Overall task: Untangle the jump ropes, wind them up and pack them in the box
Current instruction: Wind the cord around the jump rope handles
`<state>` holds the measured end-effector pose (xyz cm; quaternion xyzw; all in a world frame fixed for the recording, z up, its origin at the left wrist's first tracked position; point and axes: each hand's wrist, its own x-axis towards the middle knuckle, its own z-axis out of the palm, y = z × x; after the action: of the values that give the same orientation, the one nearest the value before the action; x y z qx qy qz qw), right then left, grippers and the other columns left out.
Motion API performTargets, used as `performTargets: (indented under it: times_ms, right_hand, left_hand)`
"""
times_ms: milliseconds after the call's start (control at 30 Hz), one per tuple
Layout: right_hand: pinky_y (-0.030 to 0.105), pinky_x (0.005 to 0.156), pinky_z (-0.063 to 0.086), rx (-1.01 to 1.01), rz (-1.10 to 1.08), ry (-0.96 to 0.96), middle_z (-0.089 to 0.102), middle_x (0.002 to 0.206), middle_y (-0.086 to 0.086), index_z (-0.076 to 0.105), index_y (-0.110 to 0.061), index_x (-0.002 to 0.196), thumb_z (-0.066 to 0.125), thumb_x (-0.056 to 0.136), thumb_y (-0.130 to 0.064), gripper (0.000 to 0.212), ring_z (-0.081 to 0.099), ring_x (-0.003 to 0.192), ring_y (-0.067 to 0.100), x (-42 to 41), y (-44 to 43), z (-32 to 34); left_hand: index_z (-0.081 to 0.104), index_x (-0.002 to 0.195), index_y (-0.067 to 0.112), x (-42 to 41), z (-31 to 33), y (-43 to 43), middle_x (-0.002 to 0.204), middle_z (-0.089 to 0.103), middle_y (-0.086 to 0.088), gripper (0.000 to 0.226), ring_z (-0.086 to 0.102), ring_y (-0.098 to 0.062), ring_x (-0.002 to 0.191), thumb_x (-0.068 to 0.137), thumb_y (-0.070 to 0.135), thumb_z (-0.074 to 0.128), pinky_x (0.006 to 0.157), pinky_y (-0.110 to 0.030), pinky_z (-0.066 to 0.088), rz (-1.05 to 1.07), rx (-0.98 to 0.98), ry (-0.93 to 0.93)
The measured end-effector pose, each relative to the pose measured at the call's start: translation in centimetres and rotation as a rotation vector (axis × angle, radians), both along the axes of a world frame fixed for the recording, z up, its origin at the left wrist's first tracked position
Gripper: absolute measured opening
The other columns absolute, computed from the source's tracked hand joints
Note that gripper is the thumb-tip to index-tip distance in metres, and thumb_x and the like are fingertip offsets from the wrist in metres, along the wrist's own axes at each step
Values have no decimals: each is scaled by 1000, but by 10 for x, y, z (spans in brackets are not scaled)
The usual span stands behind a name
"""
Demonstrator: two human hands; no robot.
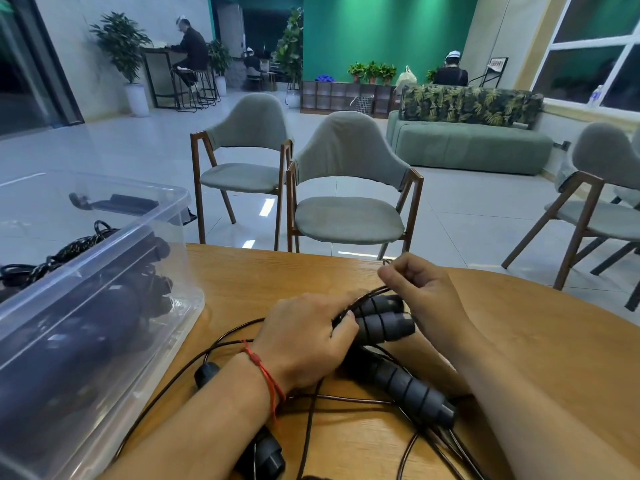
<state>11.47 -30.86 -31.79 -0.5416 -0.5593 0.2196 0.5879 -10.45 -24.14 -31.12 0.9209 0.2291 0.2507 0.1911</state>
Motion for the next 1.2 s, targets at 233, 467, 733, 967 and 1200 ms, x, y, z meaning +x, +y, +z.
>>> performTargets:
  times_ms: [233, 467, 733, 967, 1200]
  right_hand:
    - [31, 64, 50, -76, 70, 47, 63, 75, 1, 69, -20, 86, 75, 94, -42, 24, 58, 65, 15, -2, 10, -8]
    - [23, 64, 46, -10, -133, -352, 66, 76, -14, 66, -42, 89, 64, 104, -43, 15, 61, 72, 8, -36, 13, -21]
    - [18, 71, 49, -91, -110, -735, 68, 97, -23, 64, -38, 120, 53, 108, -48, 19, 61, 86, -2, -37, 12, -27]
    - [24, 62, 48, -24, -1, -762, 62, 80, -20, 69, -31, 110, 59, 107, -44, 17, 59, 74, 4, -43, 10, -21]
    - [28, 57, 49, 85, 52, -814, 66, 76, -15, 71, -25, 99, 55, 107, -47, 29, 58, 67, 5, -52, 5, -15]
  left_hand:
    - [37, 153, 33, 3, -6, 2, 72, 57, 3, 53, 59, -15, 64, 100, 35, 38, 53, -25, 47, -194, -102, -221]
    - [72, 99, 14, 0, 2, 10, 80, 67, -9, 35, 62, -17, 71, 98, 25, 39, 58, -31, 49, 44, -591, -636]
    - [67, 97, 6, -2, 4, 32, 70, 63, -15, 45, 57, -22, 57, 107, 33, 32, 53, -30, 39, 400, -1011, -602]
    - [70, 97, 10, -1, 6, 32, 72, 64, -16, 36, 62, -16, 50, 107, 25, 38, 46, -28, 44, 519, -922, -638]
    - [70, 106, 18, -4, 5, 36, 78, 70, -17, 33, 65, -22, 54, 106, 23, 37, 44, -29, 42, 583, -849, -687]
